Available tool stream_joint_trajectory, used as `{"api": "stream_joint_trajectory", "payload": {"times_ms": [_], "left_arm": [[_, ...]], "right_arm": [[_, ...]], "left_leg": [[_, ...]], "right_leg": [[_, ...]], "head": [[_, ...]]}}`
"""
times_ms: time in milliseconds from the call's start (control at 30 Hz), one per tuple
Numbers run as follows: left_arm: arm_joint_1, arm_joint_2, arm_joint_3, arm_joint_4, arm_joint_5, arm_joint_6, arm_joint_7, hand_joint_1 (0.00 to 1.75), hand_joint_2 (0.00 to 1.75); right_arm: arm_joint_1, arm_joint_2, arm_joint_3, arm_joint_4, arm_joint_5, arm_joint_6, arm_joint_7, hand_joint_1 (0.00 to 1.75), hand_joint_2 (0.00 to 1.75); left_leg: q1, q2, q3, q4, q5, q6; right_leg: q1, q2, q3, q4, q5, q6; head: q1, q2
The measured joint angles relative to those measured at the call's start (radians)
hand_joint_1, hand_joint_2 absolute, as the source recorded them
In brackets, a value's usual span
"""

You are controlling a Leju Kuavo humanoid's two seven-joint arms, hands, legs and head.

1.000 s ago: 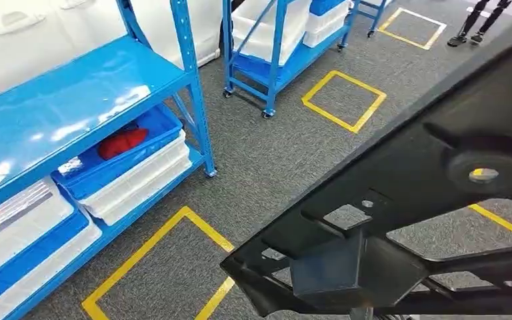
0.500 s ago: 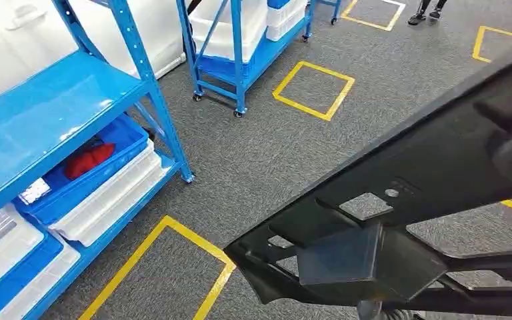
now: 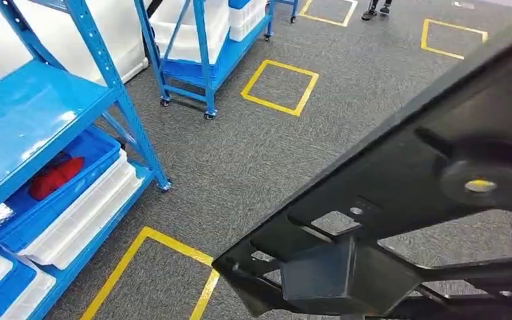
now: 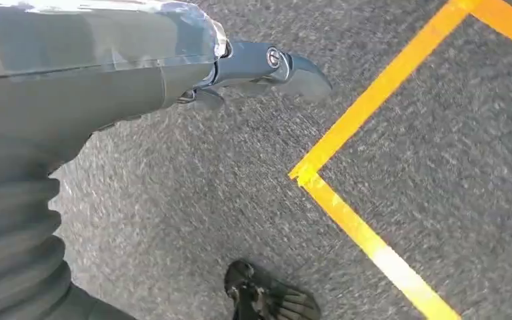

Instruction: Take the parts from the cabinet and place them on the table.

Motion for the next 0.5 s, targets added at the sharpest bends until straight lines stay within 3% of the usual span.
{"api": "stream_joint_trajectory", "payload": {"times_ms": [33,67,100,133,167,200,233,300,367,400,433,467,500], "left_arm": [[0.001,-0.002,0.0,0.0,-0.003,-0.002,-0.003,0.0,1.75],[0.001,-0.003,0.0,0.0,-0.008,-0.005,-0.003,0.0,1.75],[0.0,-0.005,0.0,0.0,-0.013,-0.007,-0.003,0.0,1.75],[-0.001,-0.008,-0.001,0.0,-0.021,-0.007,0.0,0.0,1.75],[-0.001,-0.011,-0.002,0.0,-0.026,-0.007,0.004,0.0,1.75],[-0.001,-0.013,-0.002,0.0,-0.028,-0.007,0.006,0.0,1.75],[-0.001,-0.017,-0.002,0.0,-0.028,-0.007,0.007,0.0,1.75],[-0.001,-0.019,-0.002,0.0,-0.029,-0.007,0.01,0.0,1.75],[-0.004,-0.024,-0.002,0.0,-0.031,-0.006,0.016,0.0,1.75],[-0.005,-0.025,-0.002,0.0,-0.033,-0.004,0.017,0.0,1.75],[-0.003,-0.027,-0.002,0.0,-0.039,-0.003,0.015,0.0,1.75],[0.0,-0.029,-0.002,0.0,-0.042,-0.004,0.014,0.0,1.75],[0.003,-0.029,-0.002,0.0,-0.044,-0.005,0.011,0.0,1.75]], "right_arm": [[0.008,-0.001,0.002,0.0,0.005,-0.005,0.0,1.75,1.75],[0.017,-0.003,0.004,0.0,0.01,-0.012,0.0,1.75,1.75],[0.026,-0.005,0.006,0.0,0.016,-0.019,0.0,1.75,1.75],[0.035,-0.007,0.011,-0.002,0.025,-0.026,0.0,1.75,1.75],[0.045,-0.008,0.015,-0.004,0.029,-0.031,0.0,1.75,1.75],[0.051,-0.008,0.017,-0.008,0.031,-0.033,0.0,1.75,1.75],[0.052,-0.008,0.019,-0.009,0.032,-0.033,0.0,1.75,1.75],[0.058,-0.008,0.024,-0.011,0.041,-0.033,0.0,1.75,1.75],[0.071,-0.008,0.036,-0.011,0.048,-0.033,0.0,1.75,1.75],[0.076,-0.009,0.04,-0.012,0.043,-0.034,0.0,1.75,1.75],[0.074,-0.01,0.044,-0.013,0.04,-0.04,0.0,1.75,1.75],[0.074,-0.01,0.049,-0.014,0.038,-0.049,0.0,1.75,1.75],[0.075,-0.011,0.053,-0.013,0.038,-0.056,0.0,1.75,1.75]], "left_leg": [[-0.001,0.011,-0.001,0.0,-0.001,0.0],[-0.002,0.021,0.0,0.0,-0.002,0.0],[-0.002,0.03,0.001,0.0,-0.003,-0.001],[-0.002,0.039,0.004,0.0,-0.005,-0.002],[-0.003,0.049,0.009,0.0,-0.008,-0.005],[-0.003,0.055,0.014,0.0,-0.011,-0.008],[-0.009,0.062,0.016,0.001,-0.015,-0.014],[-0.005,0.078,0.018,0.001,-0.017,-0.025],[-0.009,0.097,0.029,-0.006,-0.019,-0.036],[-0.001,0.07,0.026,0.007,-0.032,-0.04],[-0.001,0.034,0.01,0.045,-0.062,-0.04],[0.001,0.012,-0.023,0.118,-0.104,-0.042],[0.001,0.002,-0.057,0.193,-0.139,-0.044]], "right_leg": [[-0.002,-0.001,-0.031,0.061,-0.018,0.002],[-0.005,-0.003,-0.041,0.08,-0.013,0.003],[-0.006,-0.005,-0.025,0.049,0.015,0.002],[-0.005,-0.011,0.013,-0.025,0.056,-0.001],[-0.004,-0.025,0.072,-0.133,0.102,-0.006],[0.001,-0.06,0.121,-0.22,0.127,-0.015],[0.012,-0.092,0.13,-0.237,0.111,-0.024],[0.016,-0.067,0.124,-0.241,0.116,-0.027],[0.014,-0.047,0.125,-0.251,0.121,-0.038],[0.005,-0.038,0.135,-0.261,0.128,-0.042],[0.003,-0.028,0.137,-0.265,0.13,-0.048],[0.003,-0.019,0.136,-0.265,0.131,-0.052],[0.003,-0.008,0.136,-0.265,0.13,-0.052]], "head": [[0.0,0.0],[0.0,0.0],[0.0,0.0],[0.0,0.0],[0.0,0.0],[0.0,0.0],[0.0,0.0],[0.0,0.0],[0.0,0.0],[0.0,0.0],[0.0,0.0],[0.0,0.0],[0.0,0.0]]}}
